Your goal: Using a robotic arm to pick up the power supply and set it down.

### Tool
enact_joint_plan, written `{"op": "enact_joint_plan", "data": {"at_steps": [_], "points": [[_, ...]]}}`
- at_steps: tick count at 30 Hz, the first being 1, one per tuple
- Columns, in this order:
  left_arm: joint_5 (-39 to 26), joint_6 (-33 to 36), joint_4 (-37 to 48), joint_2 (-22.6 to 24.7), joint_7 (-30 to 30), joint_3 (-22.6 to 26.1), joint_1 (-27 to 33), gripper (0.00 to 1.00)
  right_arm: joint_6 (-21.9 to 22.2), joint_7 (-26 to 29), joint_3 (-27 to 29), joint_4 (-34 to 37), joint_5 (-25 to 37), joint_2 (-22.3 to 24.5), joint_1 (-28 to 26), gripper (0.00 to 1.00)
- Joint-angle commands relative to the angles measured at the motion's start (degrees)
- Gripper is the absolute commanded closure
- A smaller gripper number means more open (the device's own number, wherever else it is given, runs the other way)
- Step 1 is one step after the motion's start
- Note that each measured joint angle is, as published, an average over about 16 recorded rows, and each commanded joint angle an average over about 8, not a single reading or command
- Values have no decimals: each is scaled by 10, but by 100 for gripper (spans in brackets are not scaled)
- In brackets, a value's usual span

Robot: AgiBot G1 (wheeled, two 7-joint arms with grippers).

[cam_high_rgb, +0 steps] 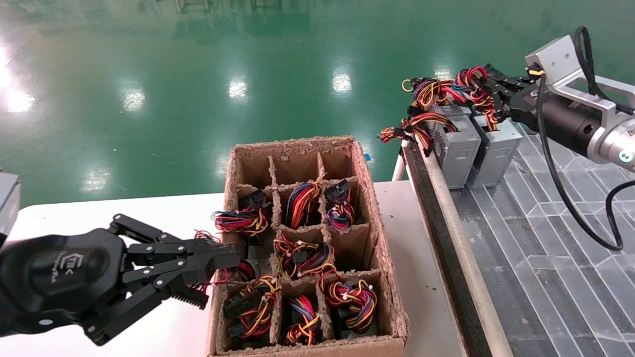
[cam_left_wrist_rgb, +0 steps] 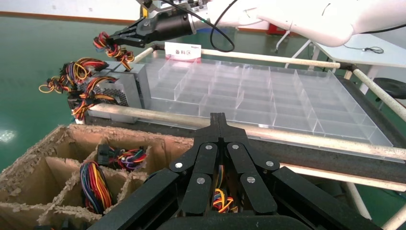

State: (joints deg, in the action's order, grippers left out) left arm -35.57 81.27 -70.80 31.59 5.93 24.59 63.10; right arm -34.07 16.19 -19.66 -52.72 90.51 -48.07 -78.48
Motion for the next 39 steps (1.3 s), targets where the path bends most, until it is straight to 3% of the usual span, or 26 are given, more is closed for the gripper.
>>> {"op": "enact_joint_plan", "data": {"at_steps": [1, 19, 29, 39], "points": [[0, 0, 0, 0, 0, 0, 0, 100, 5, 5, 0, -1, 3, 0, 2, 0], [0, 0, 0, 0, 0, 0, 0, 100, -13, 49, 5, -60, 19, 52, -12, 0], [0, 0, 0, 0, 0, 0, 0, 100, -56, 51, 51, -192, -67, 127, 28, 0], [0, 0, 0, 0, 0, 0, 0, 100, -121, 38, 51, -202, -128, 132, 49, 0]]}}
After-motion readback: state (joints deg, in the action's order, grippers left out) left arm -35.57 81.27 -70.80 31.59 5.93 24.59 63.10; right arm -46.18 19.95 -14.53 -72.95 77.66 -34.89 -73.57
